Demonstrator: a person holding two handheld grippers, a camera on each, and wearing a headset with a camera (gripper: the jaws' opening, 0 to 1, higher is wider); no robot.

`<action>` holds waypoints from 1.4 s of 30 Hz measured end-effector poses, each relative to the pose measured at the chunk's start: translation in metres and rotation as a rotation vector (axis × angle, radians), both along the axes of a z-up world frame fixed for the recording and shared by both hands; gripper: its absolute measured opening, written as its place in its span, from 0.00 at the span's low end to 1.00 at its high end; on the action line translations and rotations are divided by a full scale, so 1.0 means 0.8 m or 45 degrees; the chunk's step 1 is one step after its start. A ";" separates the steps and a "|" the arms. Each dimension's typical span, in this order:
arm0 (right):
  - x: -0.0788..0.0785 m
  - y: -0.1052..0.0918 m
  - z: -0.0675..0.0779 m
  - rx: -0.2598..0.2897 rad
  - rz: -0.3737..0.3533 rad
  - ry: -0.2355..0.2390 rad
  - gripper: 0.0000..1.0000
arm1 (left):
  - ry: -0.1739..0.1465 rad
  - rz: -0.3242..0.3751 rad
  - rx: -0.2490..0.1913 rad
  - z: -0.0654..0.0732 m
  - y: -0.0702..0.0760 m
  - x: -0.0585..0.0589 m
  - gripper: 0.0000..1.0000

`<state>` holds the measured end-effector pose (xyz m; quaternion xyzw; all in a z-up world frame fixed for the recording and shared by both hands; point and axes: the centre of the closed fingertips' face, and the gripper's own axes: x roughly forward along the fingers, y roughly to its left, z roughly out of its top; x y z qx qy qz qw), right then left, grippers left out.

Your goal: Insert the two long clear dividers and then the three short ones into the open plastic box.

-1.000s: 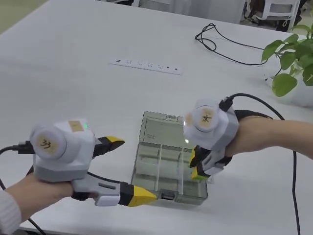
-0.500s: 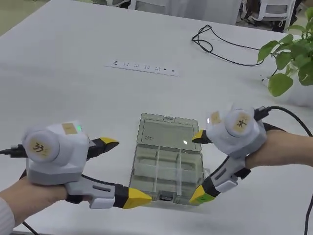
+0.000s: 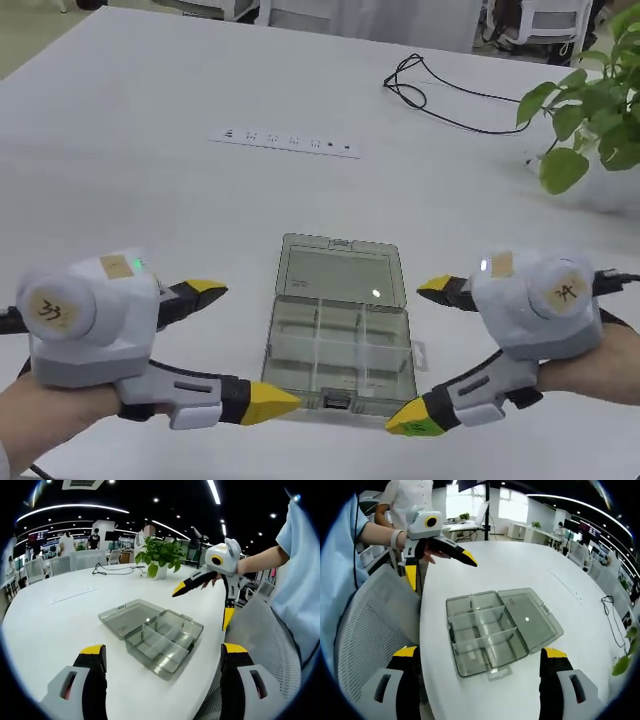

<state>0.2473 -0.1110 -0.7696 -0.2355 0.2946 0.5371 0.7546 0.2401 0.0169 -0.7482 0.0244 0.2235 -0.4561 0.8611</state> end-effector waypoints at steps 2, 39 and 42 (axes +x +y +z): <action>-0.007 -0.007 0.003 0.041 -0.049 0.009 1.00 | -0.003 0.007 0.003 0.000 0.002 -0.003 0.97; -0.048 -0.089 -0.010 0.158 -0.482 -0.122 1.00 | -0.035 0.299 0.094 0.003 0.045 -0.006 1.00; -0.048 -0.089 -0.012 0.145 -0.474 -0.126 1.00 | -0.032 0.298 0.098 0.001 0.047 -0.006 1.00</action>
